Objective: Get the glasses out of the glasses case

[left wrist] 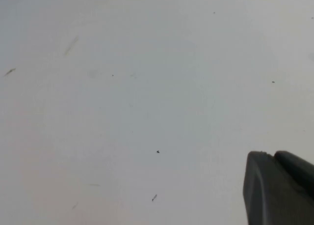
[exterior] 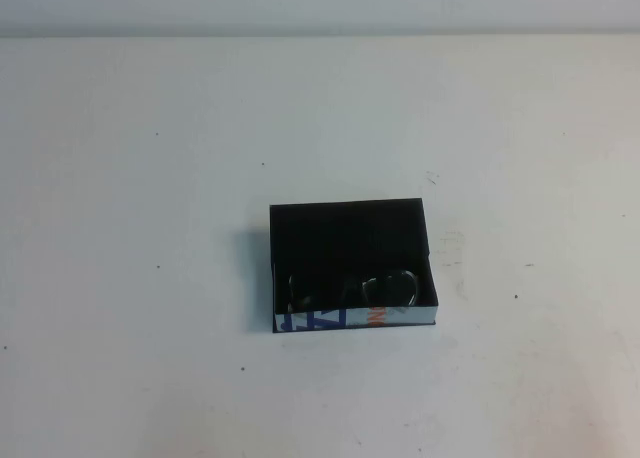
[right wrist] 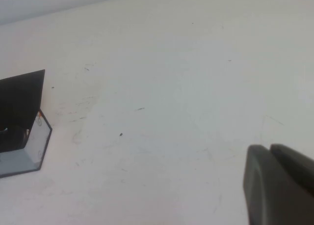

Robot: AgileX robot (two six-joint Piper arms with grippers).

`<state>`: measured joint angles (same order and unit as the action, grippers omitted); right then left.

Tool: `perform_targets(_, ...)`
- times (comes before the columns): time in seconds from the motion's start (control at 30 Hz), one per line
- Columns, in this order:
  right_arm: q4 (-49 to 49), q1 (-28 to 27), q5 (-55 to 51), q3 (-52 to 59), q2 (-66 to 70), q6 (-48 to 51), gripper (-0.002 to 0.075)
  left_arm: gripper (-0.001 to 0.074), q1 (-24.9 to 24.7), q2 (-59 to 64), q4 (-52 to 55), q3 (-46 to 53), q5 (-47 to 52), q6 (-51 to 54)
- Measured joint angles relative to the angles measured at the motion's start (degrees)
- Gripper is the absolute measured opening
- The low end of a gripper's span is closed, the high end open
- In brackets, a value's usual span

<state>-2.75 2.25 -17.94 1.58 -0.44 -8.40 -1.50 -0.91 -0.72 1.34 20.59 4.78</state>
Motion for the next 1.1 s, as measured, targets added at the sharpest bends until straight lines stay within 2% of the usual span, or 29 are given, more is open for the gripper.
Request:
perform_targets(0.73,0.0,0.0,0.12,0.0,0.0,0.0,-0.0018,-0.0005,0.0,0.0,0.0,0.0,0.0,0.0)
perform_targets(0.87,-1.67,0.0,4.89,-0.26,0.0,0.0,-0.0018,-0.0005,0.0,0.0,0.0,0.0,0.0,0.0)
perform_targets(1.0,-2.51,0.0,4.67,-8.58,0.0,-0.19,-0.0018,-0.0005,0.0,0.0,0.0,0.0,0.0,0.0)
perform_targets(1.1,-2.74,0.0,-2.12,-17.88,0.17,-0.19,-0.0018,-0.0005,0.0,0.0,0.0,0.0,0.0,0.0)
